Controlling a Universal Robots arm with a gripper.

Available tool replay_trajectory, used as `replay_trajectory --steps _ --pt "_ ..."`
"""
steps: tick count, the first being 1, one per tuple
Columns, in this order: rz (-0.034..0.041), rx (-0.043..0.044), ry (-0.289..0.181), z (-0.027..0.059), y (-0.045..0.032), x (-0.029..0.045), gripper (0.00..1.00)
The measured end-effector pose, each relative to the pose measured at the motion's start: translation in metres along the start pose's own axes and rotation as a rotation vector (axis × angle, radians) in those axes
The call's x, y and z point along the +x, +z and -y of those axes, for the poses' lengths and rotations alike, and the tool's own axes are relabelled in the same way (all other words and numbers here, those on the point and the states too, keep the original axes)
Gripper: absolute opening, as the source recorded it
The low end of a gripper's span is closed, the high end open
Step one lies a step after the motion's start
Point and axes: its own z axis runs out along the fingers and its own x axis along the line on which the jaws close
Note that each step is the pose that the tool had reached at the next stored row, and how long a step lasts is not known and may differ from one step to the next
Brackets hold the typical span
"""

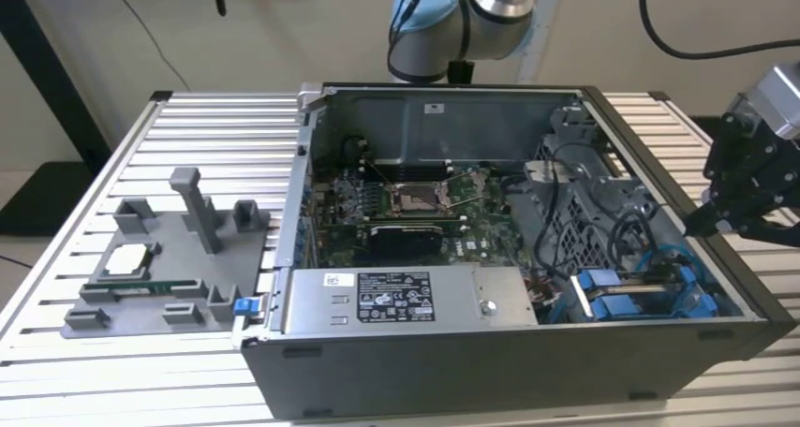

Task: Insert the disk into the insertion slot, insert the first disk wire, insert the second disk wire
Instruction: 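Insert the second disk wire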

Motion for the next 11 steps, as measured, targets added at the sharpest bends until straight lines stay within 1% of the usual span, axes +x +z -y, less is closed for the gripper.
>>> replay_trajectory --steps 5,7,11 --pt "0.0001 0.0000 0.000 -0.0087 -0.0074 -0.0021 0.00" --pt "0.0001 0.0009 0.000 -0.0137 -0.0085 -0.0025 0.00" --pt "-0.0014 0.0057 -0.001 -0.0255 -0.0090 -0.0029 0.00"
